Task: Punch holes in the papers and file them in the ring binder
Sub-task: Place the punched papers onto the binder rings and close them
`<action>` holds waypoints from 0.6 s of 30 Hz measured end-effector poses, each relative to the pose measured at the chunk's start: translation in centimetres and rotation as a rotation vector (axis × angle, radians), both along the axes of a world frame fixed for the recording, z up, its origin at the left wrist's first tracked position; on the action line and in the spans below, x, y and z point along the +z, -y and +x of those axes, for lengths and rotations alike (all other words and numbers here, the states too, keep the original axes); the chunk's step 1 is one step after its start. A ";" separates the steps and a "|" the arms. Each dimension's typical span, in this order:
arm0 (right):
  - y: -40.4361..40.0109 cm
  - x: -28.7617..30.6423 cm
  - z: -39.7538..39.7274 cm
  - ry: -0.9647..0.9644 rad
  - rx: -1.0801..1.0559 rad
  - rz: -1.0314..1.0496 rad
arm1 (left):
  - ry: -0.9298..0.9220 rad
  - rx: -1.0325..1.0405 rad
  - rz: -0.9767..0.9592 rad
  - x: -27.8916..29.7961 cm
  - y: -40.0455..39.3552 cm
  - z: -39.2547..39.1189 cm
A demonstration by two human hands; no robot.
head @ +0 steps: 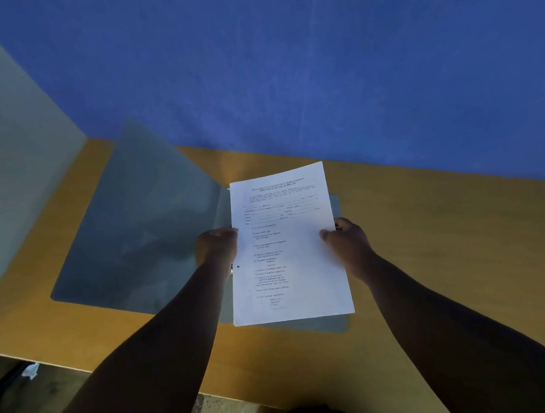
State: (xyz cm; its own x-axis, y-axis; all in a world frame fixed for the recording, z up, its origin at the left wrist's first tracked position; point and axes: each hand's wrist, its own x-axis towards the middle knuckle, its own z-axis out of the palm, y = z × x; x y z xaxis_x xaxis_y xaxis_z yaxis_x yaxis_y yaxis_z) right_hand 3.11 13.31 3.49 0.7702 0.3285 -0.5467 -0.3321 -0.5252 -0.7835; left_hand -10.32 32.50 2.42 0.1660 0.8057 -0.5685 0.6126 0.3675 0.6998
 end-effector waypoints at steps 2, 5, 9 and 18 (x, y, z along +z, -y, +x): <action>-0.2 -0.1 0.0 -0.004 0.006 -0.017 | -0.033 0.016 -0.019 -0.3 -0.2 0.1; -0.3 -0.2 0.2 -0.013 0.011 -0.036 | -0.051 0.034 -0.040 -0.7 -0.3 0.4; -0.4 -0.2 0.3 -0.010 0.003 -0.038 | -0.023 0.045 -0.093 -1.3 -0.4 0.7; -1.0 -0.4 0.3 -0.022 -0.024 -0.037 | 0.059 0.090 -0.201 -2.8 -1.5 1.0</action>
State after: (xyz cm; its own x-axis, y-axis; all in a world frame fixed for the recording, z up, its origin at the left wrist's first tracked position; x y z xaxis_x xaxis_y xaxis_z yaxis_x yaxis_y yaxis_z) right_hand 3.43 14.35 3.12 0.7653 0.2897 -0.5748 -0.3614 -0.5455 -0.7562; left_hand -9.30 34.02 -0.40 0.1363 0.6905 -0.7104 0.5315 0.5542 0.6407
